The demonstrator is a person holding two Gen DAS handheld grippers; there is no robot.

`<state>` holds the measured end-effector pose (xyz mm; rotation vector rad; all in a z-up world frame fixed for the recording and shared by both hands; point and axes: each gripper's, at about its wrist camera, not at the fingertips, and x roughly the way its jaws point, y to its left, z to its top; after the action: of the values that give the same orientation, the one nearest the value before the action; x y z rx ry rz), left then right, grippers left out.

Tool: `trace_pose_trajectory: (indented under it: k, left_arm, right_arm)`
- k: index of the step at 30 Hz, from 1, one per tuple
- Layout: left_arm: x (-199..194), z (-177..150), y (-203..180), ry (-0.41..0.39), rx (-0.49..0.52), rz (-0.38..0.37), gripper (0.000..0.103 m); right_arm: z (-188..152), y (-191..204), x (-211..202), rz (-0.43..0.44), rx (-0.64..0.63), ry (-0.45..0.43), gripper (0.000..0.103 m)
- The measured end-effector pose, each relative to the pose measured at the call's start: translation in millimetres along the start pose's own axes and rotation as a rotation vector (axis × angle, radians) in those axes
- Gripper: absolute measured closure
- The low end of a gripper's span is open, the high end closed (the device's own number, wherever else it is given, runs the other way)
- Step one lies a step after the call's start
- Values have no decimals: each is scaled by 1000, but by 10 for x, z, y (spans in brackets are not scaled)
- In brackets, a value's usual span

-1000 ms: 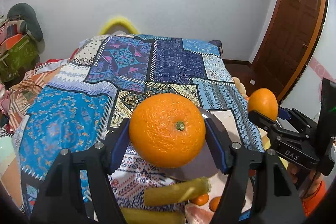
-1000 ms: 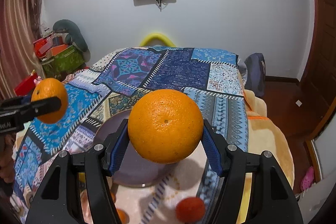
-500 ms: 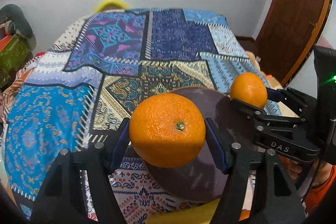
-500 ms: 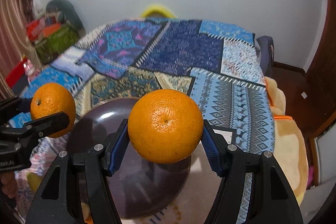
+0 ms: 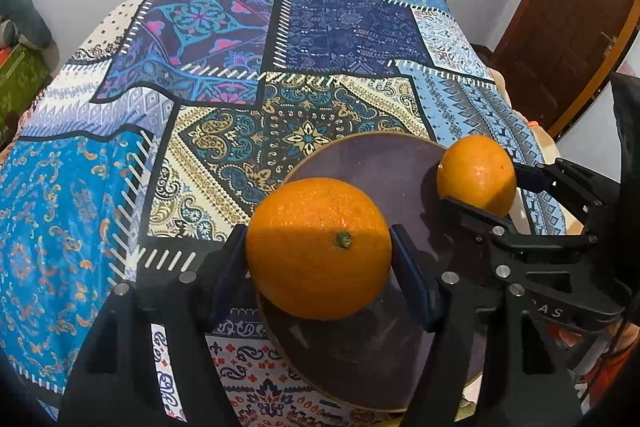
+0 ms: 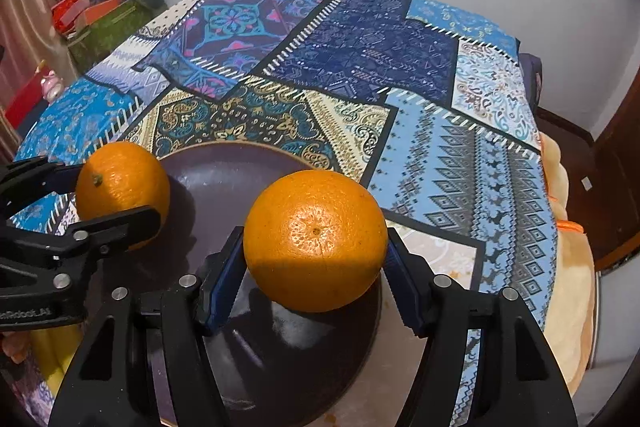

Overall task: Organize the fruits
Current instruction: 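Lower both oranges onto the purple plate and open both tools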

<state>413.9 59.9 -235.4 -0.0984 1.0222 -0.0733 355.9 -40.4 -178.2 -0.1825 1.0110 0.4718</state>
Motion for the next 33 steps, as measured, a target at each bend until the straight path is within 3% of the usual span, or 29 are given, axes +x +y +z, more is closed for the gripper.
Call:
trace_pose_trajectory:
  k: [7,10,13,23,33]
  left_arm:
    - [-18,-20,-45,16,-1,-9,33]
    - [-138,-22,-52,-18,-8,7,25]
    - [-306,-28,-41,-49,-15,11,22]
    - [-1033,-185,-105,-156,3,50,18]
    - [-1648,-630,-177,-197,22,100,11]
  right_arm:
    - [-44,11,40,-19,-10,43,40]
    - [-72,1,-17,-8,-4,33,37]
    - [-71,14,-134,-36,-12,-1,28]
    - [-160,86,-818,-67,-9,-126,28]
    - [-471,253,-1598,-73,-10,-248,21]
